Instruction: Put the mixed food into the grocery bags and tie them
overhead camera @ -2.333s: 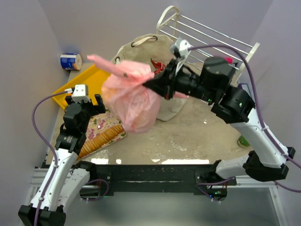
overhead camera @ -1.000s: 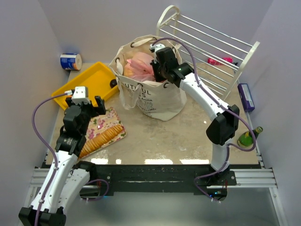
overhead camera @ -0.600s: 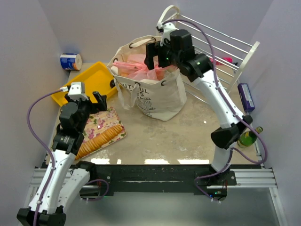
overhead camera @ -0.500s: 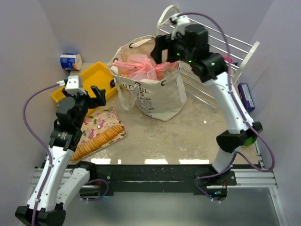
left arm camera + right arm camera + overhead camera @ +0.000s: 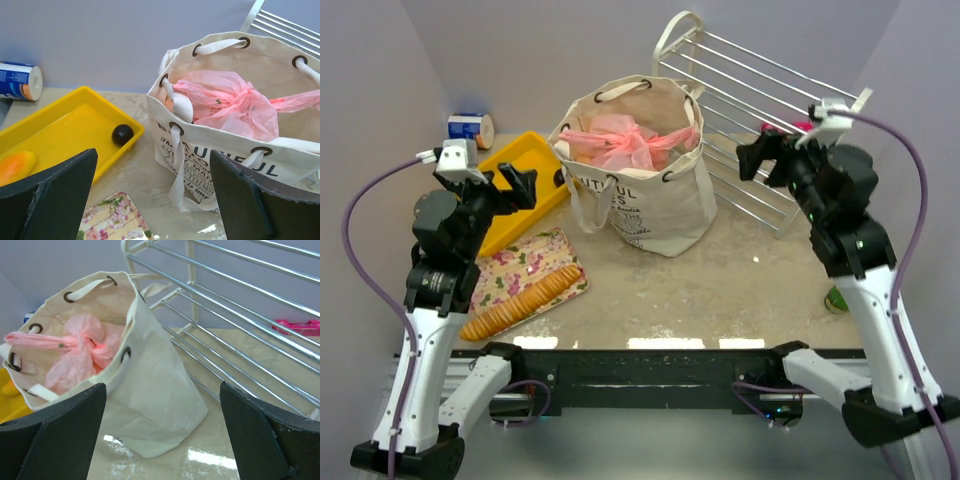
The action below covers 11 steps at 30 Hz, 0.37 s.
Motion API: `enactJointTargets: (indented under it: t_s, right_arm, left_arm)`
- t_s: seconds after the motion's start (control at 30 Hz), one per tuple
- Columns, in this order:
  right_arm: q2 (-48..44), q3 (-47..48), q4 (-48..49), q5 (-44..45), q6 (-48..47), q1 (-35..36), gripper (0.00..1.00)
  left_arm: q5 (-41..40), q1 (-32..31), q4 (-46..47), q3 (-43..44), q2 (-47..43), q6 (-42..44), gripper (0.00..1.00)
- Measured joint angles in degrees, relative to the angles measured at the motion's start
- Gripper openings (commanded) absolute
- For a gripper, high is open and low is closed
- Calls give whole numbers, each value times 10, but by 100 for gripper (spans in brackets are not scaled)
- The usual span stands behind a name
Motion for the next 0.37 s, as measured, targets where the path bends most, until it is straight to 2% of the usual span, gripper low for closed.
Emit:
enactJointTargets:
  t_s: [0.13,0.37]
  right_arm:
    - [-125,-137,51,40,-4,0,99]
    - [-174,-184,87,73,-13,0,99]
  left_arm:
    - [-23,0,-26,10,-31,2,100]
    - [-35,0,-50,1,-48,1,100]
